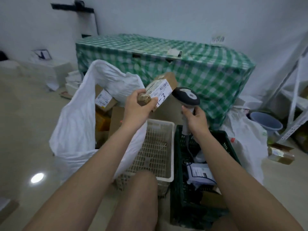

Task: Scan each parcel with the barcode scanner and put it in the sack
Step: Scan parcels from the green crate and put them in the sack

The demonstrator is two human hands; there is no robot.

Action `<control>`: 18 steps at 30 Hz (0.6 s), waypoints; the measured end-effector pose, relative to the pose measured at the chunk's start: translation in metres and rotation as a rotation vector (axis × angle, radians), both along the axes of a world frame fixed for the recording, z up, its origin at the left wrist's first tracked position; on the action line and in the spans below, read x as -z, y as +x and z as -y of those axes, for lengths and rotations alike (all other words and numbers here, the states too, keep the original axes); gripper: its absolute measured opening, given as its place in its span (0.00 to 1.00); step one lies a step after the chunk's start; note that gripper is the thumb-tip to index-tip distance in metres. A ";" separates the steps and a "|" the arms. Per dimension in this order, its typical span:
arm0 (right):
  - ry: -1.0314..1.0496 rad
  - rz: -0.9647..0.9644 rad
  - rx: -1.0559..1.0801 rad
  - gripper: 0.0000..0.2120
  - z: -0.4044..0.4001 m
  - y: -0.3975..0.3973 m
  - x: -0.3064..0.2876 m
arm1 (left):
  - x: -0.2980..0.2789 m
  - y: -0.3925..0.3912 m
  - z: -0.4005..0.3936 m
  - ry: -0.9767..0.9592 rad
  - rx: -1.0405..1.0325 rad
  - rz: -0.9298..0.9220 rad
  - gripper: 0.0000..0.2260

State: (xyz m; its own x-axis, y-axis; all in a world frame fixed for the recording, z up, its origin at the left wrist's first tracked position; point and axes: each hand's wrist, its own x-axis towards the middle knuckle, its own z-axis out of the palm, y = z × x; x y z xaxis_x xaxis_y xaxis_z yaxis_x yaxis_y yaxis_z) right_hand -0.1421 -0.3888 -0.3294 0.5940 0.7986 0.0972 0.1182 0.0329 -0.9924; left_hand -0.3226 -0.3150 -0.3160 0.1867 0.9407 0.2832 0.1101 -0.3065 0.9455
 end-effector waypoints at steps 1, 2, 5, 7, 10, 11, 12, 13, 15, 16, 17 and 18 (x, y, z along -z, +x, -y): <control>-0.006 0.017 -0.015 0.18 -0.008 -0.010 -0.007 | -0.005 -0.014 -0.006 0.005 -0.045 -0.002 0.23; -0.007 0.030 -0.028 0.18 -0.015 -0.019 -0.013 | -0.007 -0.029 -0.015 0.011 -0.099 -0.008 0.23; 0.003 0.062 -0.053 0.18 -0.035 -0.040 -0.024 | -0.002 -0.071 -0.042 0.024 -0.254 -0.083 0.22; -0.001 0.062 -0.059 0.18 -0.043 -0.048 -0.026 | 0.011 -0.093 -0.064 -0.020 -0.276 -0.204 0.23; -0.020 0.027 -0.057 0.18 -0.048 -0.052 -0.020 | 0.041 -0.114 -0.092 -0.156 -0.146 -0.700 0.36; -0.037 0.016 -0.058 0.19 -0.047 -0.051 -0.016 | 0.046 -0.115 -0.093 -0.184 -0.102 -0.850 0.39; -0.055 0.005 -0.060 0.19 -0.044 -0.049 -0.011 | 0.051 -0.114 -0.097 -0.197 -0.081 -0.922 0.40; -0.073 -0.001 -0.062 0.19 -0.041 -0.045 -0.005 | 0.049 -0.109 -0.096 -0.190 -0.057 -0.918 0.39; -0.118 0.005 -0.073 0.19 -0.032 -0.031 0.007 | 0.042 -0.094 -0.097 -0.103 -0.003 -0.789 0.35; -0.146 0.008 -0.081 0.19 -0.027 -0.023 0.014 | 0.040 -0.084 -0.097 -0.037 0.012 -0.718 0.32; -0.176 0.011 -0.086 0.19 -0.021 -0.014 0.020 | 0.034 -0.074 -0.091 0.017 0.026 -0.656 0.29; -0.202 0.010 -0.085 0.20 -0.016 -0.005 0.027 | 0.030 -0.063 -0.085 0.069 0.037 -0.590 0.26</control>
